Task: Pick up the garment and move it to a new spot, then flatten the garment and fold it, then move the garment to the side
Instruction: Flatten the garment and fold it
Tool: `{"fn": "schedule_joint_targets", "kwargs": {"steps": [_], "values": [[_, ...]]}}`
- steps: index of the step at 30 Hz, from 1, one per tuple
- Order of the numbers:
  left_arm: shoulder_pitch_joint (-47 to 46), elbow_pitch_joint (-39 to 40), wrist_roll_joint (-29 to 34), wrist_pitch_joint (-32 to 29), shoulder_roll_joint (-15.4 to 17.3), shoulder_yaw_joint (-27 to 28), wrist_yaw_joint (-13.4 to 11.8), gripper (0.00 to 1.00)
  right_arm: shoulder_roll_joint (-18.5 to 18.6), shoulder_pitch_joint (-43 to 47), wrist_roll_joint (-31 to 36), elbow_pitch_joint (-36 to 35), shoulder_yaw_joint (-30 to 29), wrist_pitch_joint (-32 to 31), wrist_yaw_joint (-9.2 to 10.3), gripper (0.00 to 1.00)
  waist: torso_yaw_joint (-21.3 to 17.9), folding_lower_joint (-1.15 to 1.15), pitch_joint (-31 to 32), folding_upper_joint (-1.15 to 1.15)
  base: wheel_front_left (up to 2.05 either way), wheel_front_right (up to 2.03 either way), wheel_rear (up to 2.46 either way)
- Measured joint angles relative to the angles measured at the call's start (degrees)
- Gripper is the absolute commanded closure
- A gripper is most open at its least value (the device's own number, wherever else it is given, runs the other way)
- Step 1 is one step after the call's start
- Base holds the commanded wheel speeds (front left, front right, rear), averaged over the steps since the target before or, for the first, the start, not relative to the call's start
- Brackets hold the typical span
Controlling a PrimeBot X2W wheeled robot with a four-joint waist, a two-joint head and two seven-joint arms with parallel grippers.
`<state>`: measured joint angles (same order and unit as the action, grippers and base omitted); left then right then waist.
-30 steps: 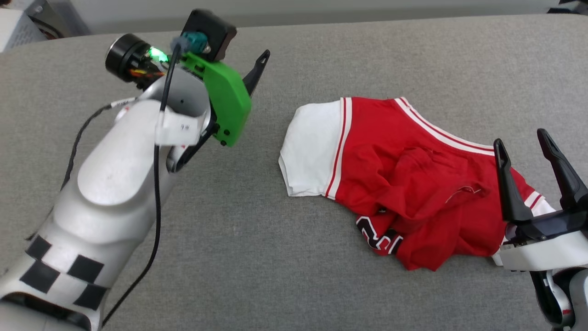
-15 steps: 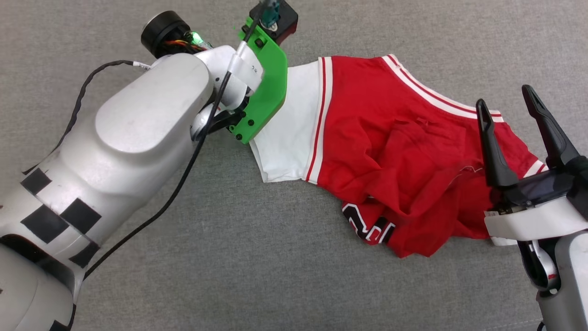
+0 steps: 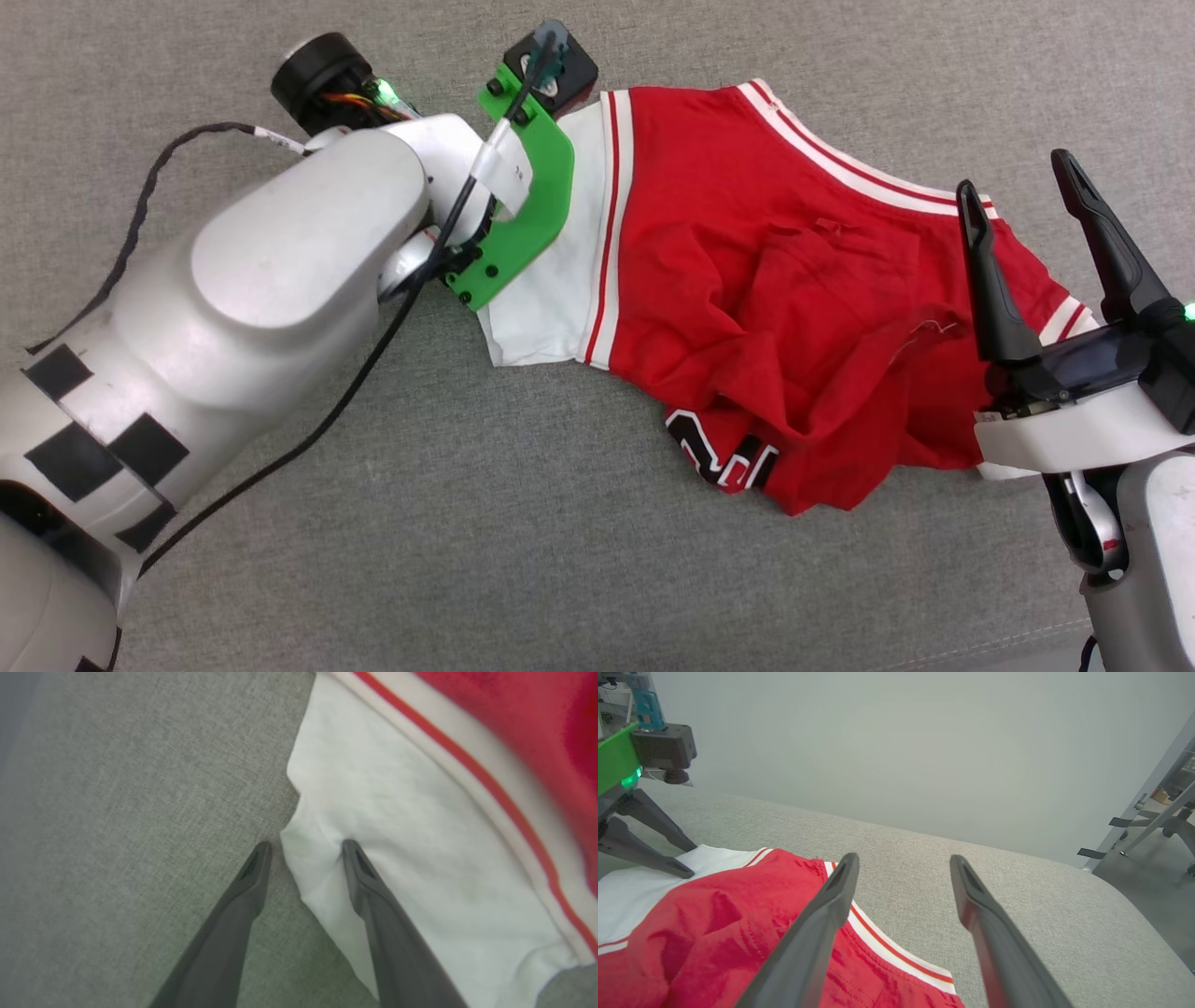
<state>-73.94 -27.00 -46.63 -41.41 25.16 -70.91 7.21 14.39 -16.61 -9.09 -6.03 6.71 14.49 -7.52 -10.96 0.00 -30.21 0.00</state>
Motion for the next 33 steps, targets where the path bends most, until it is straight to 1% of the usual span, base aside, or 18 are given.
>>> {"fn": "schedule_joint_targets", "kwargs": {"steps": [4, 6, 10, 13, 16, 20, 24, 28, 31, 33], "values": [[2.01, 2.31, 2.36, 3.89, 0.42, -1.11, 0.03, 1.00, 0.04, 0.29, 0.45, 0.09, -0.55, 0.00, 0.00, 0.00, 0.63, 0.00, 1.30, 0.00, 0.00, 0.00, 0.00], [2.35, 2.54, 2.27, 7.89, 0.96, -1.75, 0.10, 1.00, 0.13, 0.91, 0.60, 0.10, -0.92, 0.02, 0.00, 0.00, 1.23, 0.01, 2.40, 0.00, 0.00, 0.00, 0.00], [2.68, 3.31, 2.54, 15.34, 3.12, -2.44, 0.12, 1.00, 0.18, 2.96, 0.90, 0.49, -1.59, 0.16, 0.00, 0.00, 2.79, 0.00, 5.16, 0.00, 0.00, 0.00, 0.00], [2.81, 4.04, 2.18, 18.51, 5.26, -2.49, 0.12, 1.00, 0.20, 4.37, 0.92, 0.90, -2.23, 0.18, 0.00, 0.00, 4.11, 0.00, 7.24, 0.00, 0.00, 0.00, 0.00], [3.51, 4.01, 0.96, 20.07, 8.47, -2.48, 0.12, 1.00, 0.16, 5.50, 1.08, 1.02, -2.82, 0.22, 0.00, 0.00, 5.55, 0.00, 9.08, 0.00, 0.00, 0.00, 0.00], [6.86, 2.82, -0.10, 20.27, 12.80, -2.47, 0.11, 1.00, 0.09, 6.48, 1.31, 1.08, -3.03, 0.23, 0.00, 0.00, 7.44, 0.00, 10.95, 0.00, 0.00, 0.00, 0.00], [11.17, -0.16, -2.65, 20.70, 15.04, -2.38, -0.58, 1.00, 0.11, 6.82, 1.31, 1.41, -3.15, 0.23, 0.00, 0.00, 8.78, 0.00, 11.99, 0.00, 0.00, 0.00, 0.00], [14.25, -3.61, -4.75, 20.81, 15.91, -2.16, -2.01, 1.00, 0.29, 6.84, 1.30, 2.33, -3.19, 0.21, 0.00, 0.00, 8.88, 0.00, 12.00, 0.00, 0.00, 0.00, 0.00], [16.38, -6.44, -6.35, 22.35, 15.18, -1.60, -2.42, 1.00, 0.60, 6.84, 1.21, 3.05, -3.12, -0.05, 0.00, 0.00, 8.51, 0.00, 11.58, 0.00, 0.00, 0.00, 0.00], [16.64, -8.01, -6.36, 23.32, 14.46, -1.51, -2.42, 1.00, 0.71, 6.84, 1.16, 3.43, -3.03, -0.19, 0.00, 0.00, 8.30, 0.00, 11.43, 0.00, 0.00, 0.00, 0.00]]}}
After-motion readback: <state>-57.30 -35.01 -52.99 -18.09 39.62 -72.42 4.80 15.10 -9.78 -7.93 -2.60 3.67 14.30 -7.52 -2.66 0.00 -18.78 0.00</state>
